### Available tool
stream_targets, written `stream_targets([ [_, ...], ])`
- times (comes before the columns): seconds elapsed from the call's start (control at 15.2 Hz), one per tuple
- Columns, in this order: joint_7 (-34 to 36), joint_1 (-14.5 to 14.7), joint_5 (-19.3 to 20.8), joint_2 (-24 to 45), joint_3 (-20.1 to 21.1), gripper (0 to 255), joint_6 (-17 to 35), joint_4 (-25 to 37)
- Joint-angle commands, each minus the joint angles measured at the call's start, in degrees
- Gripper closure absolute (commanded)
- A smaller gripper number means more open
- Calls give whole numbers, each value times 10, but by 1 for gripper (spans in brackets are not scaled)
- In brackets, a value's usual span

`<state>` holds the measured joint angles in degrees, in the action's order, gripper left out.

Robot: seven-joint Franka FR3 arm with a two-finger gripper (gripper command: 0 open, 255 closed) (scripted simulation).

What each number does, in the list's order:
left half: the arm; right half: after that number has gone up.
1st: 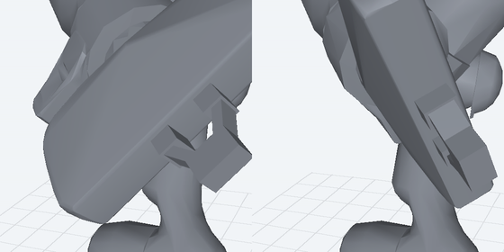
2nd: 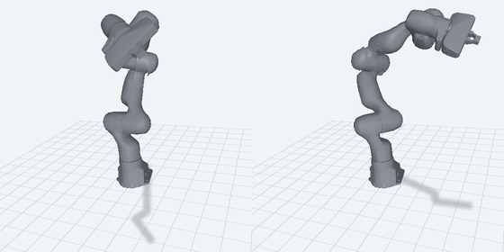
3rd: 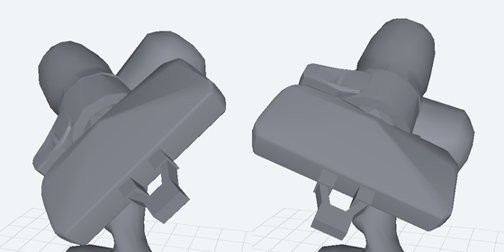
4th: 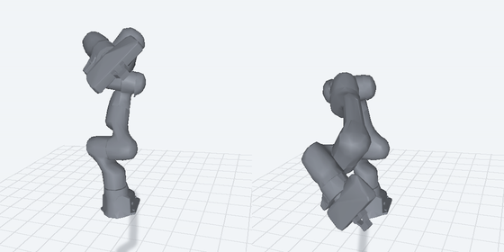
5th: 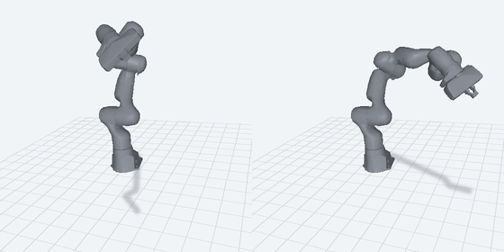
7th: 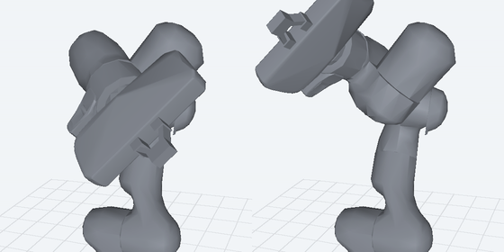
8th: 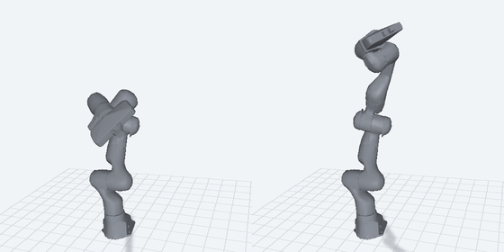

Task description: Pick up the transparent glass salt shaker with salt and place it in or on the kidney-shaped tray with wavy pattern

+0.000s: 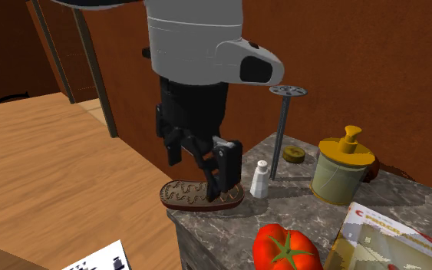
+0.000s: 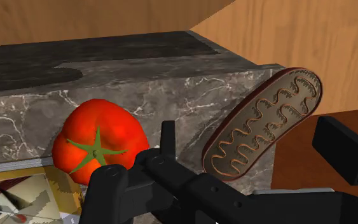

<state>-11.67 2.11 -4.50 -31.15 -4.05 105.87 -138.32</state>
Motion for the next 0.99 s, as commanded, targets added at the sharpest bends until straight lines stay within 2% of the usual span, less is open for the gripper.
stream_targets([
  [0.0,-5,7,-8,35,2,0,48,3],
  [0.46,-37,26,-40,163,0,0,190,33],
  [0.92,-78,42,-83,302,2,0,298,106],
])
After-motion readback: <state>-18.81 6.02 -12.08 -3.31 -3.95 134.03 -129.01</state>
